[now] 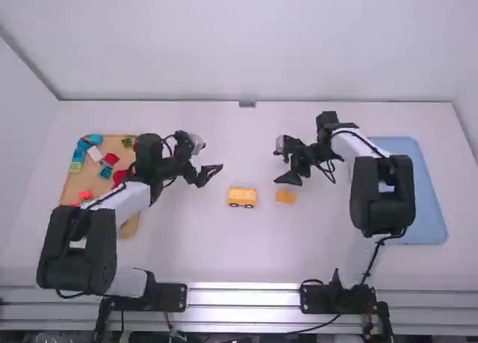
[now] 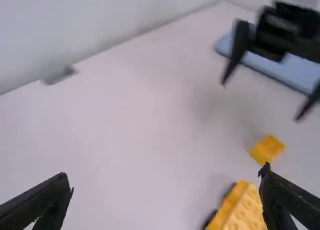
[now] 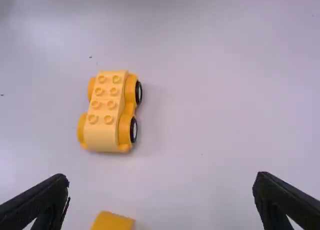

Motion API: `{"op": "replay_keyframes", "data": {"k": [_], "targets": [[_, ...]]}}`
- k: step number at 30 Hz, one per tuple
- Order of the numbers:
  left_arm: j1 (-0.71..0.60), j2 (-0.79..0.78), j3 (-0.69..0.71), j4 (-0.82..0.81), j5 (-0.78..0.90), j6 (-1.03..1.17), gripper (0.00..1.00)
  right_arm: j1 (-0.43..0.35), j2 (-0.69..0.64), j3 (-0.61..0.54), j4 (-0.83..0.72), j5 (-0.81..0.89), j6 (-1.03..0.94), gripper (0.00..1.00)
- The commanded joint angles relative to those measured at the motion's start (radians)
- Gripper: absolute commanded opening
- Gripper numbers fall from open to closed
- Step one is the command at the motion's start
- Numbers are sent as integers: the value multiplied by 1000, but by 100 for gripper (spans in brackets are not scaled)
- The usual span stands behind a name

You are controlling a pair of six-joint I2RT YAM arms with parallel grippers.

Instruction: Assemble lego blocks to make yellow taxi

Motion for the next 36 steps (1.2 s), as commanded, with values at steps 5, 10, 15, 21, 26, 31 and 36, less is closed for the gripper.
{"op": "replay_keyframes", "data": {"k": [5, 10, 15, 21, 26, 31, 36], "targets": [[2, 145, -5, 43, 468, 405, 99, -19, -26, -11, -45, -20, -13, 98], [2, 245, -5, 113, 528, 422, 99, -40, -26, -17, -128, 29, 38, 98], [2, 288, -5, 117, 523, 426, 99, -71, -26, -141, -60, -80, -17, 98], [2, 294, -5, 122, 523, 426, 99, -113, -26, -220, 70, -214, -14, 98], [-6, 294, -5, 128, 523, 425, 99, -119, -24, -220, 50, -205, -13, 98], [-22, 294, -5, 135, 519, 426, 99, -62, -24, -220, 65, -84, -13, 98], [-25, 294, -5, 136, 485, 426, 99, -32, -24, -203, 61, -19, 38, 98]]}}
